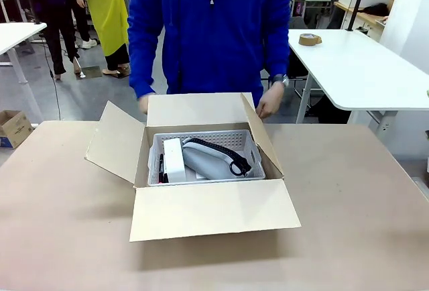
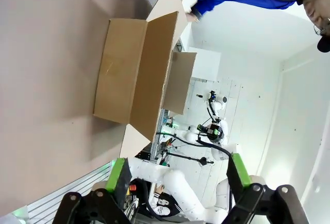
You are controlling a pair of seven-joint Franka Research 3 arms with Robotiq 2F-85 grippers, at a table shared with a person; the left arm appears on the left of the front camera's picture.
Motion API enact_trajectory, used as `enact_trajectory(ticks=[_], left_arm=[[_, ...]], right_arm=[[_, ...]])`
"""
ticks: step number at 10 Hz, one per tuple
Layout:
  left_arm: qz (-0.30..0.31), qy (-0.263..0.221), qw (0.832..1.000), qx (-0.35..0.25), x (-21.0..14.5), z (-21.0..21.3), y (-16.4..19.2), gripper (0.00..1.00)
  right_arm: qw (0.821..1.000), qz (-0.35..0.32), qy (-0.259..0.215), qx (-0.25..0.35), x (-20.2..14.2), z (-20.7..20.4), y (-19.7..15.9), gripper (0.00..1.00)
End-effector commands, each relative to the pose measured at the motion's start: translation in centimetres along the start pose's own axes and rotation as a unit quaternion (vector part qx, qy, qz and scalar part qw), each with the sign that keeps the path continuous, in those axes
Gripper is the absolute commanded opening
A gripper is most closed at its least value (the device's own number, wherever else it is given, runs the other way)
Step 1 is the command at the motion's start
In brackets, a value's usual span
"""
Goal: Pack the gift set into the box.
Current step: Press and hold the closed box until the human finishes sealing it.
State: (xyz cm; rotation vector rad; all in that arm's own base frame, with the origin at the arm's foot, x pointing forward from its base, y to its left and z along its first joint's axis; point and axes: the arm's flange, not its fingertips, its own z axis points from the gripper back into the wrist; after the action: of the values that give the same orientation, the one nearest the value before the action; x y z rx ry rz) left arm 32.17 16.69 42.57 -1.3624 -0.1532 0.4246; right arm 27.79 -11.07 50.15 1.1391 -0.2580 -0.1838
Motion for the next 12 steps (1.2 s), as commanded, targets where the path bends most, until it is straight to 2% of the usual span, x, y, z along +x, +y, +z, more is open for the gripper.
enact_trajectory(ticks=[1, 12], left_arm=[[-0.003, 0.0, 1.0, 0.002, -0.34, 0.05, 0.01, 0.98], [-0.003, 0.0, 1.0, 0.002, -0.34, 0.05, 0.01, 0.98]], right_arm=[[1.0, 0.014, -0.003, 0.012, 0.1, -0.2, 0.01, 1.0], [1.0, 0.014, -0.003, 0.012, 0.1, -0.2, 0.01, 1.0]])
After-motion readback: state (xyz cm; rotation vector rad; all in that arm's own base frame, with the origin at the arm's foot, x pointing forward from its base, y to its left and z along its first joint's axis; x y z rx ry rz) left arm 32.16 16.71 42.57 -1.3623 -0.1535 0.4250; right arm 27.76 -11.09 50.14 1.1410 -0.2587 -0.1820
